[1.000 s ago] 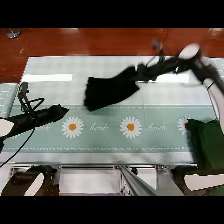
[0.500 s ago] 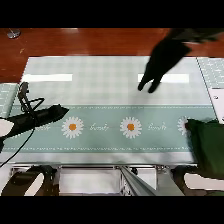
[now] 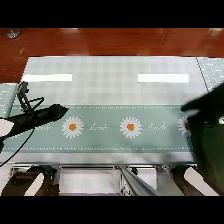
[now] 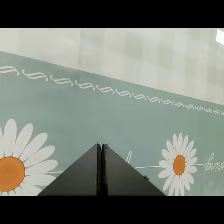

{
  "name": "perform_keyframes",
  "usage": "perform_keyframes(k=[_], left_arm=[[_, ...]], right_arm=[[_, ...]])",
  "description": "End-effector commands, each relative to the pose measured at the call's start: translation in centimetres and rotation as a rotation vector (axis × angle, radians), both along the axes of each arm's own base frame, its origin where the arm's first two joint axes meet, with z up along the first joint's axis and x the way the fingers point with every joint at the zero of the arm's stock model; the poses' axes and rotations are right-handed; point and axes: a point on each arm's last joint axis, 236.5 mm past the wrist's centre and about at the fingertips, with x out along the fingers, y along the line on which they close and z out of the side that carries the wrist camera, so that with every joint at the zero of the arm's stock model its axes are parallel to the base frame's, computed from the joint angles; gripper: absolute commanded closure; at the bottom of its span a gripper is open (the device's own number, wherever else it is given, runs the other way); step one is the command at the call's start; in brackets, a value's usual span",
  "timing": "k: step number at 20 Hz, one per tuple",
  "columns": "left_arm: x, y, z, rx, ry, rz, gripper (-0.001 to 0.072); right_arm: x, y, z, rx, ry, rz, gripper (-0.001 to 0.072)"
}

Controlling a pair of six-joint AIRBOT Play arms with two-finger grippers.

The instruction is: Fold the shirts.

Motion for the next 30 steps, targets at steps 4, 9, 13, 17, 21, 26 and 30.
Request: perform_keyframes(k=[4,9,13,17,21,26,30], left_arm=[[0.2,0.0,0.1,0.008,-0.014,-0.003,0.0673],[0.6,-0.7,0.6,0.021,-0.058,-0.023,0.0673],[1.0,-0.7,1.3,0.032,-0.084,-0.033,0.0674],[4.0,0.4,5.6,0.055,-0.169,-0.025,0.0674],[9.7,-1.9,14.2,0.072,-0.258,-0.156,0.0675],[13.5,-8.0,15.8,0.217,-0.24,-0.37,0.0675],[13.2,-7.2,5.4,0.382,0.007,-0.39,0.0675]], right_arm=[[-18.7,-5.1,-8.5,-0.135,0.332,-0.582,0.0688],[-25.2,-3.4,-15.9,-0.109,0.584,-0.644,0.0214],[-21.7,-6.9,-14.0,-0.07,0.565,-0.581,0.0079],[-9.2,-11.2,-6.6,-0.017,0.2,-0.399,0.0259],[9.5,-4.0,1.9,0.026,-0.254,0.126,0.0688],[19.6,13.9,-3.6,-0.146,-0.217,0.653,0.0688],[19.5,19.0,-16.7,-0.259,0.095,0.788,0.069]])
